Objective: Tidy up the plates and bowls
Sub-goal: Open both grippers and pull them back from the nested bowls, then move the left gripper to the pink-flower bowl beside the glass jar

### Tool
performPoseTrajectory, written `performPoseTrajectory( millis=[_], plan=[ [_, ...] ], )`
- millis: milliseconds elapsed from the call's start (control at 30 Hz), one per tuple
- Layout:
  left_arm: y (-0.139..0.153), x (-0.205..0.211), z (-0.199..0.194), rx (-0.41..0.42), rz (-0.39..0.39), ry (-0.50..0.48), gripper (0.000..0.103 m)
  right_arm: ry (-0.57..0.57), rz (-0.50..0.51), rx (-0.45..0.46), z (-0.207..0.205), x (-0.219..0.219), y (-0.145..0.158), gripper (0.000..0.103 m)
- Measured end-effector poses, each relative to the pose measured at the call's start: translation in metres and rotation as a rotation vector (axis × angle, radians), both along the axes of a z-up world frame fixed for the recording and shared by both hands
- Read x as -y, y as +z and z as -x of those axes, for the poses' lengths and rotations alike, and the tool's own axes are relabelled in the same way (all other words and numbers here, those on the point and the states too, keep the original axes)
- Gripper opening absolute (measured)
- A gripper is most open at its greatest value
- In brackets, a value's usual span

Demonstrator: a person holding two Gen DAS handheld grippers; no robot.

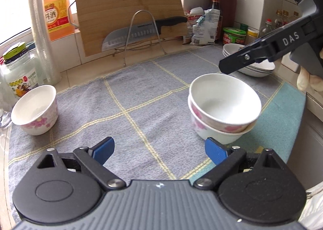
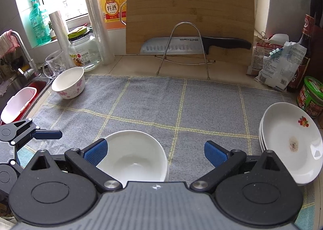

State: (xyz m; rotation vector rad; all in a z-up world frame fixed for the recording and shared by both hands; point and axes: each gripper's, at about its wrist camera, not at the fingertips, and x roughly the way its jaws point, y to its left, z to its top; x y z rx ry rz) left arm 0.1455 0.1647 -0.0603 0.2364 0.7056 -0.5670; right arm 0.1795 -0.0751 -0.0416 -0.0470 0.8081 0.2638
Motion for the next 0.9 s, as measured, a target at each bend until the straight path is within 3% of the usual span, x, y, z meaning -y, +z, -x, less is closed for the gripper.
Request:
performPoseTrajectory(
  millis=[533, 900],
  plan=[
    [0.018, -0.061, -0.006, 0.049, -0.070, 0.343, 0.096, 0.295, 0.028, 0.068, -0.020, -0.087, -0.002, 0.103],
    [0.055, -0.069, -0.014, 0.067, -0.103, 0.467, 0.096, 0.403, 0.028, 0.188, -0.004, -0.110, 0.004, 0.103]
  ],
)
